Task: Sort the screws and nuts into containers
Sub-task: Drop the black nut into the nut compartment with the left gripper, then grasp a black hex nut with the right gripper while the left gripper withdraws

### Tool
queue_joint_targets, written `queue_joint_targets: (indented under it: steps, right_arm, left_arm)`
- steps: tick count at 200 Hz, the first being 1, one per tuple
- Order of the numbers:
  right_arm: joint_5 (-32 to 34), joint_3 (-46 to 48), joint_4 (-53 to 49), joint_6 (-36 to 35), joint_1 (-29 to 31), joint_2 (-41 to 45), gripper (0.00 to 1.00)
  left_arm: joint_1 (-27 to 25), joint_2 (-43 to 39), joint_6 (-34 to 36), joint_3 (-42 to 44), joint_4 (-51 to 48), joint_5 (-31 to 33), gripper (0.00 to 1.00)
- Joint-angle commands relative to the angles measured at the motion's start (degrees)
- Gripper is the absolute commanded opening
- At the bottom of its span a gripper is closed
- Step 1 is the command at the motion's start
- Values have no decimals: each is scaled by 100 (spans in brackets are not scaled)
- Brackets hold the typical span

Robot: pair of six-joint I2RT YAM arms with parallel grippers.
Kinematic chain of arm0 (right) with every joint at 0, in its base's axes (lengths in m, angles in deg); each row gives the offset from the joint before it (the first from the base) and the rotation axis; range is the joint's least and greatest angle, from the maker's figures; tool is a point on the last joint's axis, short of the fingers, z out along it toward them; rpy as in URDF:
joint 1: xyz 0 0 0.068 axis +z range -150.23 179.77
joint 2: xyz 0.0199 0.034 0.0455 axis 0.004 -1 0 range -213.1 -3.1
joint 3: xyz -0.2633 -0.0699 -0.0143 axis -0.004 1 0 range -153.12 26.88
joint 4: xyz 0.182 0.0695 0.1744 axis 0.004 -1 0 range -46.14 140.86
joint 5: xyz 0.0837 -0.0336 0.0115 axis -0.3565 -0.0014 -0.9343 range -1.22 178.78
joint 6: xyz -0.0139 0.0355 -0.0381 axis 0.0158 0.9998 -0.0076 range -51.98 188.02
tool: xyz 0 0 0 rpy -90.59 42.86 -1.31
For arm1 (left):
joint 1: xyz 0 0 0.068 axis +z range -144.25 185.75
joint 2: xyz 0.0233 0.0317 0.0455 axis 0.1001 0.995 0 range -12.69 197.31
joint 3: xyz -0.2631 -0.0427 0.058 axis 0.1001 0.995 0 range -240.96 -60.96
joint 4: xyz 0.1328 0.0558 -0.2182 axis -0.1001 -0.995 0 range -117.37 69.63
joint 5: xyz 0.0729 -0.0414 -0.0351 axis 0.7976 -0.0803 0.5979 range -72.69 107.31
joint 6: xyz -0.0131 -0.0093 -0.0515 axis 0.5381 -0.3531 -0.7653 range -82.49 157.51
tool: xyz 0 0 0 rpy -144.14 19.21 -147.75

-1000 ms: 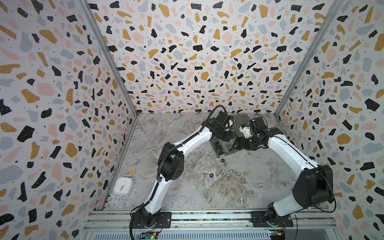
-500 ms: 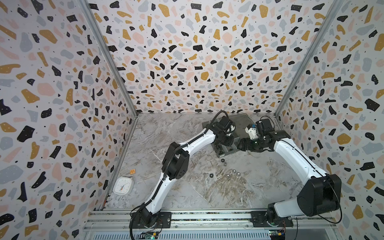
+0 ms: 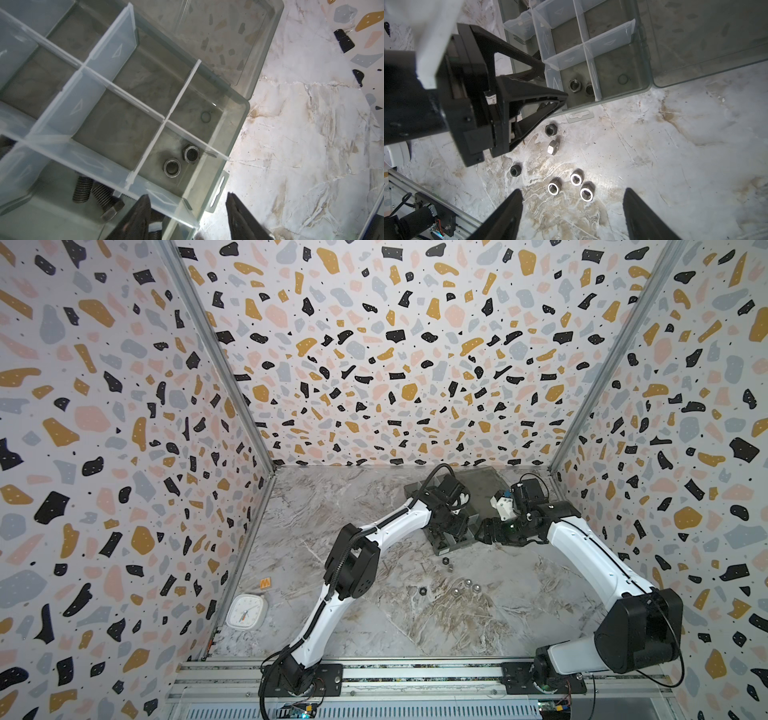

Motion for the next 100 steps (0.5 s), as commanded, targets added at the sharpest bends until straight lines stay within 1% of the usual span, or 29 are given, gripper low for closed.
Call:
queue_joint_targets:
  steps: [1,32,60,72,84,100]
  right_arm:
    - [20,141,-137,71,53,284,78]
    - [46,299,-60,81,306,265,76]
    - [110,473,155,181,636,113,70]
    - [143,483,234,191,781,-51,65]
    - [227,445,296,191,926,-259,59]
    - [306,376,421,178,1063,-522,57]
  left_arm:
    - [-3,-628,7,492,-111,303,58]
    - [-5,-1531,-179,1932,315,577,58]
    - [104,-2287,-332,2975,559,835,60]
    - [171,-2619,-382,3329,619,887,63]
    - [219,-2955,-361,3614,629,922,67]
    - [262,-3453,-320,3962,633,1058,75]
